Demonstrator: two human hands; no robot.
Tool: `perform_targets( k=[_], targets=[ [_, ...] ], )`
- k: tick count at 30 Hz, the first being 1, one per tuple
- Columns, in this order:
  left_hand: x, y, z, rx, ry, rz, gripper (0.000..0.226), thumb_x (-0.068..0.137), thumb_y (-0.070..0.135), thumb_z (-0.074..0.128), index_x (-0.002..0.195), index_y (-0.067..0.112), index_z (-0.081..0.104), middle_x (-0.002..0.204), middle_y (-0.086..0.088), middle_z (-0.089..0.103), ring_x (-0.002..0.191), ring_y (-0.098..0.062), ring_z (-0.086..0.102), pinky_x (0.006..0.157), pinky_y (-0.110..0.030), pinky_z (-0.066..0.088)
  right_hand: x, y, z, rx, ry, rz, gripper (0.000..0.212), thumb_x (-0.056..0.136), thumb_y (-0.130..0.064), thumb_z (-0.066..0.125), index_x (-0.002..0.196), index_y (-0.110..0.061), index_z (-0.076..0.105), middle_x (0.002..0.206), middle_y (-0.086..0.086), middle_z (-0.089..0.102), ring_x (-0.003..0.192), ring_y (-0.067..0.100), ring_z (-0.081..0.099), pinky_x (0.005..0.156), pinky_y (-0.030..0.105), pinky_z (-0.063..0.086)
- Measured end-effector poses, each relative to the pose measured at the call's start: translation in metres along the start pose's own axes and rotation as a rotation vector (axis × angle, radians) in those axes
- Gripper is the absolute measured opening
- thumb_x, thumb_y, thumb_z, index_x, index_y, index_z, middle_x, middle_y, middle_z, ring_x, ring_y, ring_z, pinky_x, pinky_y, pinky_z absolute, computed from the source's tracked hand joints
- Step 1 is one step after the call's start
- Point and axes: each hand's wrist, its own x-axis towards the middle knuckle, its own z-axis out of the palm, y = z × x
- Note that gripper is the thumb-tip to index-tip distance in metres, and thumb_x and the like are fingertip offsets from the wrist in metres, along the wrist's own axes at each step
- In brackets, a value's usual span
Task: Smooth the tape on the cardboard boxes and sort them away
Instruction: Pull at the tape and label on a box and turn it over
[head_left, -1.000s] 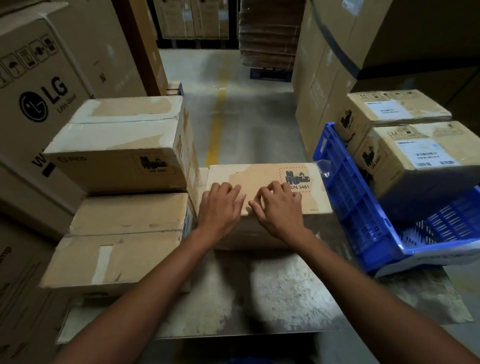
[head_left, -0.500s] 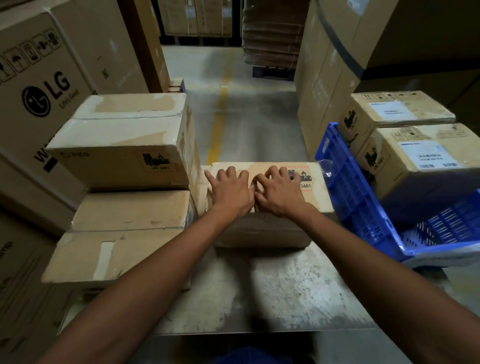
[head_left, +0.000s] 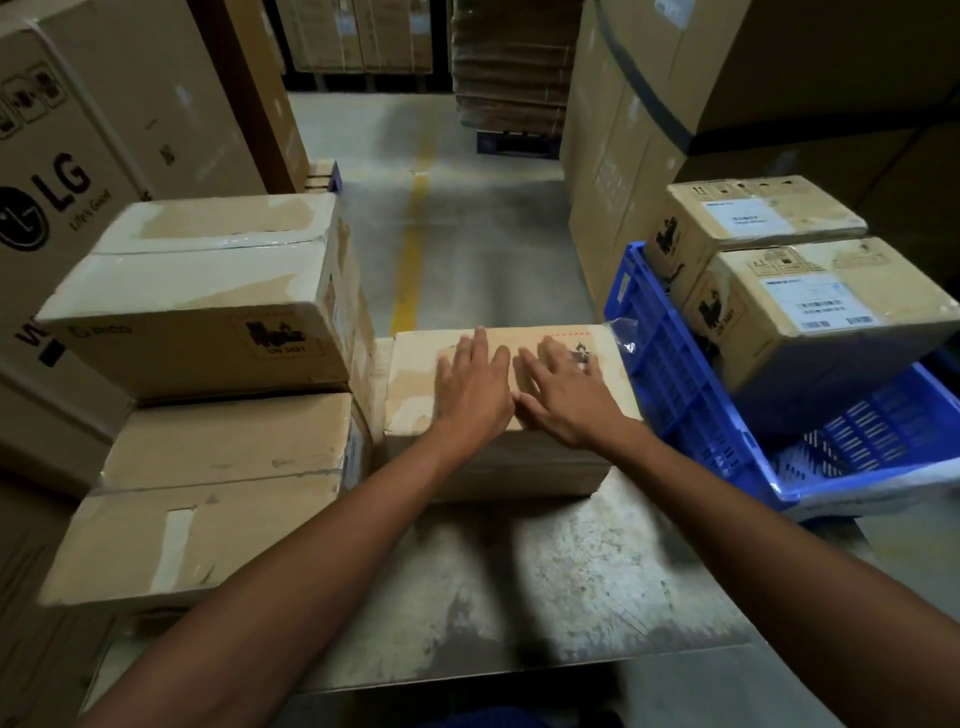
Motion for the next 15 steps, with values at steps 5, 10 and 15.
perform_targets(
  k=[5, 10, 15],
  targets=[
    [0.003, 0.003, 0.015, 0.014, 0.039, 0.049, 0.051, 0.100, 0.027, 0.042, 0.150, 0.019, 0.034, 0.164, -0.011, 0.021, 0.152, -0.032, 0.014, 0.120, -0.057, 0.016, -0.013, 0.003, 0.009, -0.037, -0.002, 0.161, 0.079, 0.097, -0.071, 0.016, 0.162, -0.026, 0.004, 0.168, 0.015, -0.004, 0.155, 0.031, -0.008, 0.118, 0.069, 0.001],
    [0.004, 0.006, 0.009, 0.029, 0.065, 0.049, 0.041, 0.101, 0.029, 0.042, 0.140, 0.016, 0.048, 0.157, -0.014, 0.037, 0.146, -0.035, 0.030, 0.115, -0.054, 0.027, -0.005, 0.008, -0.005, 0.000, -0.061, 0.134, 0.079, 0.096, -0.071, 0.027, 0.160, -0.025, 0.016, 0.168, 0.016, 0.005, 0.156, 0.032, 0.000, 0.118, 0.067, 0.007],
    [-0.011, 0.004, 0.013, 0.024, 0.441, 0.264, 0.012, 0.089, 0.019, 0.065, 0.085, 0.008, 0.067, 0.089, -0.014, 0.063, 0.079, -0.033, 0.057, 0.064, -0.041, 0.046, -0.026, 0.007, -0.001, 0.068, 0.405, 0.124, 0.027, 0.097, -0.034, 0.059, 0.099, -0.011, 0.073, 0.107, 0.005, 0.065, 0.097, 0.019, 0.058, 0.084, 0.039, 0.053]
  ],
)
